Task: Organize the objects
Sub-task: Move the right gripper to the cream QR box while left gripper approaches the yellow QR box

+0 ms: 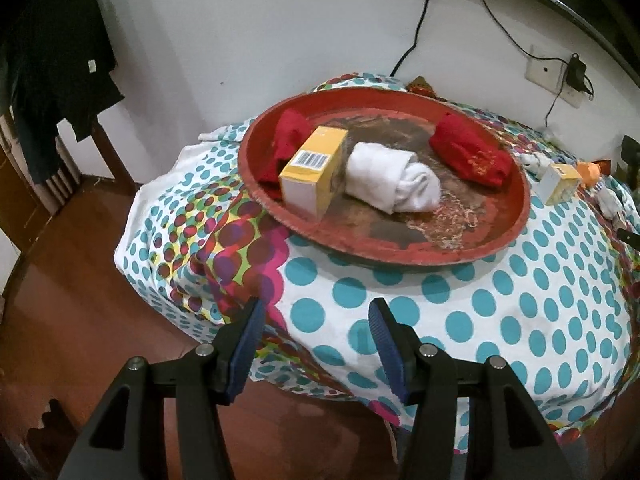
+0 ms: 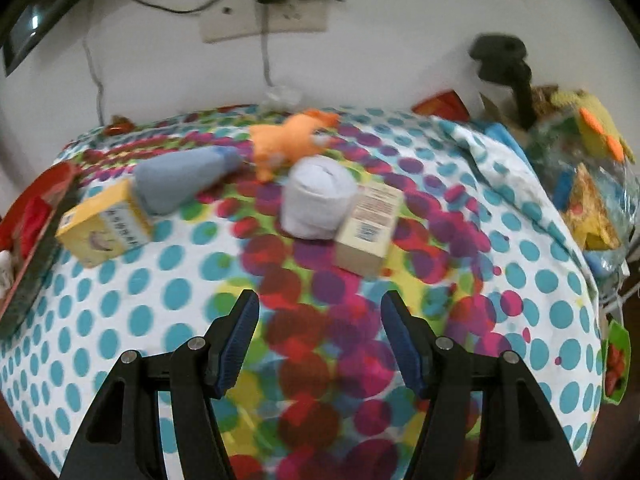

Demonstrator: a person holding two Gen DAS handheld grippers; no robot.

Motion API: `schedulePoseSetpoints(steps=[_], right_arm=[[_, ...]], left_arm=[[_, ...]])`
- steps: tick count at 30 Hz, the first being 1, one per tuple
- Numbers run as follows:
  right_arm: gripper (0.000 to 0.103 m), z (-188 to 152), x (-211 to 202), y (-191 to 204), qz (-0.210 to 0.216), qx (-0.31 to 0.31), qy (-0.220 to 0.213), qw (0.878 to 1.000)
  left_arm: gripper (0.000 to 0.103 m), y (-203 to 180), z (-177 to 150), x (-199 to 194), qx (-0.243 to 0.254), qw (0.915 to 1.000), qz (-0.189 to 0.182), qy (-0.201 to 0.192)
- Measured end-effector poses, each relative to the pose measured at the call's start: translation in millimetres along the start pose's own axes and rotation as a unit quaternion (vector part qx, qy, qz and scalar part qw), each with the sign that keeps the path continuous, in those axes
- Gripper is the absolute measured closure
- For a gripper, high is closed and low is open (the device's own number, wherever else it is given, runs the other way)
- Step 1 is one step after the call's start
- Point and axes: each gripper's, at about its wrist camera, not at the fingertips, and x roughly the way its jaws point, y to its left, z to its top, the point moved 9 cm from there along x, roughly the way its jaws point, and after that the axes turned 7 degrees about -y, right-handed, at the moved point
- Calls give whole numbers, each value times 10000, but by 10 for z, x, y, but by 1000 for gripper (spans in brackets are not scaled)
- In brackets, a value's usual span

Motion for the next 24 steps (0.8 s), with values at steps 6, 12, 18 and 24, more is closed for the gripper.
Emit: schedulePoseSetpoints(steps=[6,12,18,24], right_arm=[[42,-1,197,-169,-108,155,81,9998],[42,118,321,-221,-247,248,30,9994],[42,195,409,-325,-346,336,-30,9988],[64,225,437,-394,-314,301,-58,9990]], left_arm=[[48,-325,25,-150,414,9989,-214,-72],[48,-761,-25,-192,711,9960,-543,6],[48,-1266,-105,-165,1120,9895,-903,141],[48,-1752,-80,-167,1554,9796,-1265,165]])
